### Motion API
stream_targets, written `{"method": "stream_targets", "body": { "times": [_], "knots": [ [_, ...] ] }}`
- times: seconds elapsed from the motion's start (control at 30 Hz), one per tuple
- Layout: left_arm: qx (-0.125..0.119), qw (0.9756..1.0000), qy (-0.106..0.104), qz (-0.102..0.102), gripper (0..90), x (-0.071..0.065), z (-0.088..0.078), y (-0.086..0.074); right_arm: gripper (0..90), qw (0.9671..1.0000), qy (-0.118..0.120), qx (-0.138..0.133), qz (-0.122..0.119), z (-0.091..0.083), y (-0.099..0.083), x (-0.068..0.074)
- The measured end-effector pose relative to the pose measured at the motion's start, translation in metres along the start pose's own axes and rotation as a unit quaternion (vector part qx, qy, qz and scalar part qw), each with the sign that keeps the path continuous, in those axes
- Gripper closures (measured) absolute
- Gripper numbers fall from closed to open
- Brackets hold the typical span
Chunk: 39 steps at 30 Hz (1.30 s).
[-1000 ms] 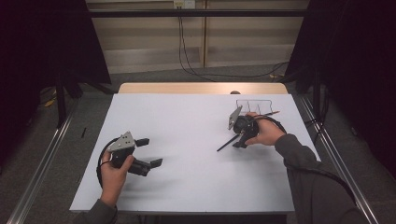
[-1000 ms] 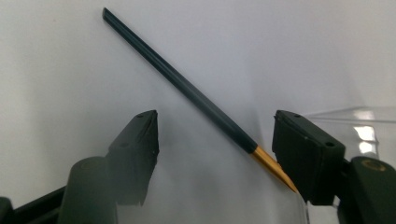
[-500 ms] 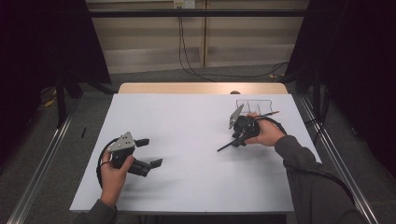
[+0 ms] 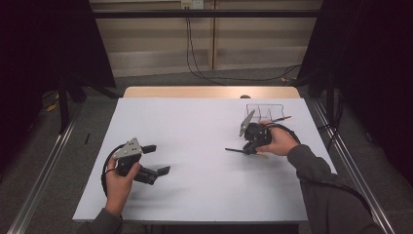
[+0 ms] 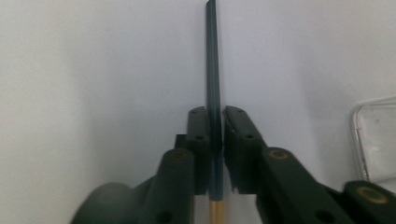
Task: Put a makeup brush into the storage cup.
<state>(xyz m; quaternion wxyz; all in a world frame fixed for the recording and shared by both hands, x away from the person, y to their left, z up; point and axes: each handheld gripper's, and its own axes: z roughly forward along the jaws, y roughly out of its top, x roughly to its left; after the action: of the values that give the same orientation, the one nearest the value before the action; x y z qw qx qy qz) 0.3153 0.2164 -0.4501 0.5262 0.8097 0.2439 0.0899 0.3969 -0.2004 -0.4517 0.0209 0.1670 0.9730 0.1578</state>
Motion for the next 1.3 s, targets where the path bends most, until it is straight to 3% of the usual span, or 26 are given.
{"method": "stream_targets", "body": {
  "times": [0.07,0.37,0.93,1.13,1.2,1.3],
  "knots": [
    [0.001,1.0,0.0,0.002,1.4,0.0,0.0,0.0,77.4,1.0,0.008,0.001,0.004,-0.001,-0.003,0.001],
    [0.002,1.0,0.001,0.0,1.5,-0.001,0.001,0.0,76.7,0.9997,0.003,0.012,0.021,-0.007,-0.015,0.0],
    [0.002,1.0,-0.003,0.0,1.5,-0.001,0.002,-0.001,76.8,0.9992,0.007,0.026,0.028,-0.011,-0.031,-0.001],
    [0.003,1.0,-0.003,0.0,1.5,-0.002,0.002,-0.001,79.0,0.9981,0.007,0.037,0.05,-0.01,-0.029,-0.001],
    [0.002,1.0,-0.006,0.002,1.5,-0.002,0.002,0.0,82.3,0.9967,0.005,0.045,0.067,-0.011,-0.028,0.0],
    [0.004,1.0,-0.001,0.001,1.5,-0.002,0.001,-0.001,84.3,0.9965,0.003,0.047,0.069,-0.01,-0.027,0.0]
  ]
}}
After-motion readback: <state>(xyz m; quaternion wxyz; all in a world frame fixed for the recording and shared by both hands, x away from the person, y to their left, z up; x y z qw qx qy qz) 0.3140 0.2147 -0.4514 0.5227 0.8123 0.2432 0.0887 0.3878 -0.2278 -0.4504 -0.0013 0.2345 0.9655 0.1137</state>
